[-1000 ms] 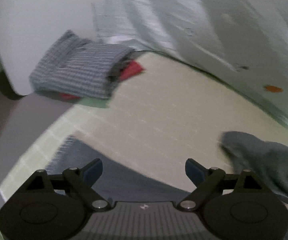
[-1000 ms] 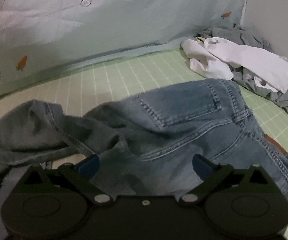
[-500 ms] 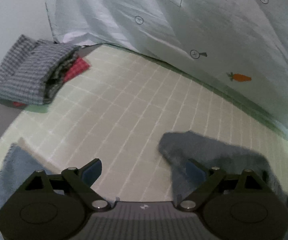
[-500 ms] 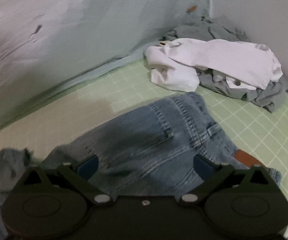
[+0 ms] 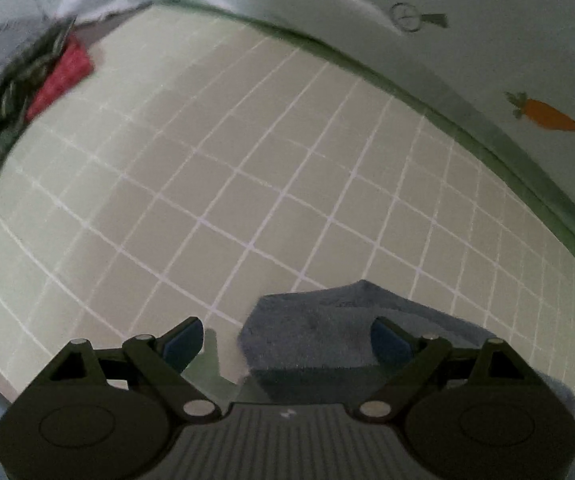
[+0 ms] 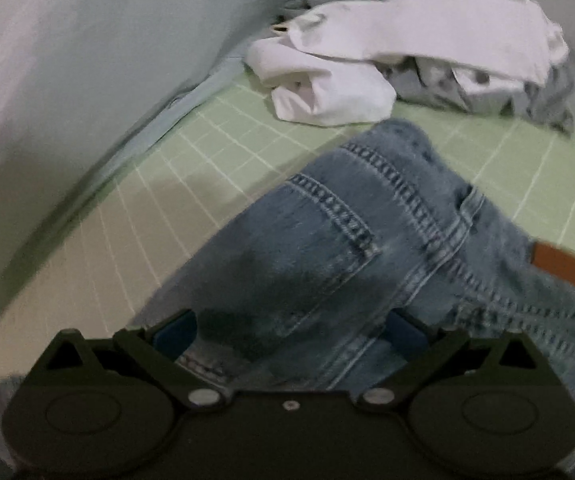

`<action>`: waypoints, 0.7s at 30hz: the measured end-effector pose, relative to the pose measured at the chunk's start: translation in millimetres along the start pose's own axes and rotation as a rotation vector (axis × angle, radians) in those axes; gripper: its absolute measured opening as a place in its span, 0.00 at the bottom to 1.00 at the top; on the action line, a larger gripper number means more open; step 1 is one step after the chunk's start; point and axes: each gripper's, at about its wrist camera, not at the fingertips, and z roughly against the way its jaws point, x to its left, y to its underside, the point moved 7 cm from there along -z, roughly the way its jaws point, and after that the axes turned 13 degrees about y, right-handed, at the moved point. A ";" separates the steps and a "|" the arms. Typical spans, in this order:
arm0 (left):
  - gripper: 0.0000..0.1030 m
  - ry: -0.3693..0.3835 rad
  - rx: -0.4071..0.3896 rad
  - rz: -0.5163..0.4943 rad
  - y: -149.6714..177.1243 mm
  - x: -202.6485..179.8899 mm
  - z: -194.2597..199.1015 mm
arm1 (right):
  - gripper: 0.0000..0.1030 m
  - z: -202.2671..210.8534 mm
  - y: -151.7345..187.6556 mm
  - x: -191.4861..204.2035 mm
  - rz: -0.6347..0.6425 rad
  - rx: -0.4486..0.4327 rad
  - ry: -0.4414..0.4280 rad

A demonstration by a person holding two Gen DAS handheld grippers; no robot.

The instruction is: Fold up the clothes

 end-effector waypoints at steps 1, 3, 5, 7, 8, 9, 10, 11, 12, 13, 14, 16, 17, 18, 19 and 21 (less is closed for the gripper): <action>0.88 0.007 0.002 0.028 0.8 2.7 -2.2 | 0.99 0.1 -1.2 3.1 -0.025 0.003 -0.016; 0.87 0.027 0.008 0.072 2.8 7.2 -5.7 | 0.99 2.6 -4.9 11.2 -0.077 0.006 -0.054; 0.84 0.039 0.016 0.074 4.9 8.3 -7.7 | 0.99 3.9 -8.9 21.3 -0.112 0.020 -0.104; 0.81 0.032 0.018 0.042 7.2 5.9 -7.7 | 0.99 -0.8 -11.6 31.6 -0.130 0.042 -0.119; 0.76 0.027 0.017 0.025 8.3 3.1 -6.4 | 0.99 -6.1 -12.5 35.6 -0.136 0.057 -0.108; 0.68 0.023 0.016 0.008 9.5 0.3 -5.0 | 0.99 -13.1 -13.4 39.0 -0.144 0.076 -0.077; 0.64 0.026 0.014 0.000 10.5 -3.0 -3.5 | 0.98 -19.8 -13.9 40.3 -0.153 0.093 -0.041; 0.55 0.031 0.012 -0.007 11.6 -6.1 -2.1 | 0.93 -25.5 -14.5 40.3 -0.162 0.105 -0.016; 0.43 0.041 0.009 -0.002 12.6 -8.7 -0.8 | 0.88 -31.1 -15.2 40.2 -0.171 0.118 0.009; 0.35 0.052 0.005 0.002 13.4 -11.2 0.5 | 0.72 -35.7 -15.8 39.4 -0.182 0.130 0.027; 0.18 0.064 -0.001 0.003 12.6 -12.8 2.1 | 0.58 -38.7 -16.2 37.2 -0.197 0.143 0.030; 0.12 0.067 -0.020 -0.017 9.2 -19.9 7.7 | 0.38 -38.4 -18.6 29.9 -0.232 0.144 -0.005; 0.10 0.067 -0.033 -0.032 7.2 -24.4 11.2 | 0.09 -34.6 -20.0 26.8 -0.247 0.136 -0.053; 0.09 0.072 -0.054 -0.046 6.3 -28.7 18.5 | 0.05 -29.3 -21.3 23.3 -0.259 0.125 -0.092; 0.09 0.083 -0.082 -0.064 5.5 -34.2 29.5 | 0.05 -21.1 -22.6 19.6 -0.263 0.104 -0.113; 0.09 0.113 -0.137 -0.087 5.7 -42.7 53.6 | 0.05 3.0 -26.1 12.0 -0.241 0.032 -0.142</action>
